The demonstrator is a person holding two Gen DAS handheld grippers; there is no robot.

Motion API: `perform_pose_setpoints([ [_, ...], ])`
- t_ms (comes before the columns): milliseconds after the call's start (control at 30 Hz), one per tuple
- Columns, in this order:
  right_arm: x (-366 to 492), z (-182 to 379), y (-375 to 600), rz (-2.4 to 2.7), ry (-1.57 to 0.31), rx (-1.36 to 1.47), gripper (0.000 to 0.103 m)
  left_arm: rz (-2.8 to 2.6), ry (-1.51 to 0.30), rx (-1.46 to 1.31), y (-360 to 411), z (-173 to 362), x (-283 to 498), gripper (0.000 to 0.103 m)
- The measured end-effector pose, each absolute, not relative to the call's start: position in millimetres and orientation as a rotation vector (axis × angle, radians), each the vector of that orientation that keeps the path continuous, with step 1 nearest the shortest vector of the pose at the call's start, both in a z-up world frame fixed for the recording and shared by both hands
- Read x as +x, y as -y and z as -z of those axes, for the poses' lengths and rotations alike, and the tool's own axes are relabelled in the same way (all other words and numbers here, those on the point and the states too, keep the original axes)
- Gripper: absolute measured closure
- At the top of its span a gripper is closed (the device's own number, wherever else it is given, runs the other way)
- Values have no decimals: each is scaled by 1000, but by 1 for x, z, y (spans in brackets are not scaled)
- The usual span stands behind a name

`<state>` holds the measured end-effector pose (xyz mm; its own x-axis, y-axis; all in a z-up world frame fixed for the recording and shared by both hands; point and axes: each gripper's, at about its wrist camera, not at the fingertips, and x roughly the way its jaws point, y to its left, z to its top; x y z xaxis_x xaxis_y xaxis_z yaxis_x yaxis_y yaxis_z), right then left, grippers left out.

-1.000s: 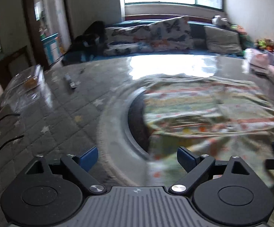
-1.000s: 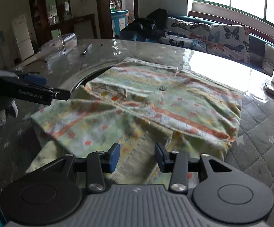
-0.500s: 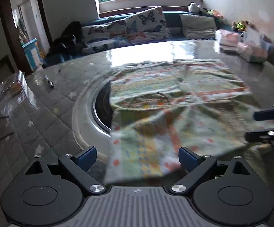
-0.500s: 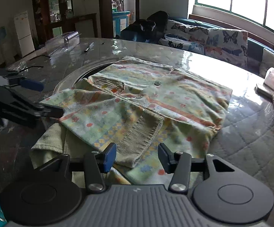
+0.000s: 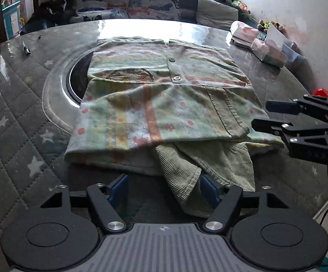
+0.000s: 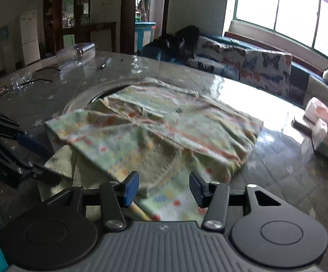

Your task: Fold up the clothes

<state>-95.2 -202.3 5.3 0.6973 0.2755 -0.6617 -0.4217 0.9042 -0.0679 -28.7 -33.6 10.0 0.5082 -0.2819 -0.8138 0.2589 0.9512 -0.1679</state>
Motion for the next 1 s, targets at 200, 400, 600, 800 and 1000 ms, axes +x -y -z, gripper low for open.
perform_pose_setpoints([
  [200, -85, 16, 200, -383, -759, -216, 53, 347, -995, -34, 34, -13, -29, 46],
  [400, -105, 3, 210, -408, -721, -265, 47, 398, -1008, -50, 39, -13, -27, 70],
  [600, -123, 2, 211, -469, -716, -355, 37, 435, -979, -109, 36, -30, -16, 86],
  [800, -130, 6, 196, -568, -688, -425, 36, 472, -936, -171, 36, -52, 17, 89],
  [1000, -107, 13, 172, -611, -661, -392, 41, 496, -944, -207, 32, -55, 41, 90],
])
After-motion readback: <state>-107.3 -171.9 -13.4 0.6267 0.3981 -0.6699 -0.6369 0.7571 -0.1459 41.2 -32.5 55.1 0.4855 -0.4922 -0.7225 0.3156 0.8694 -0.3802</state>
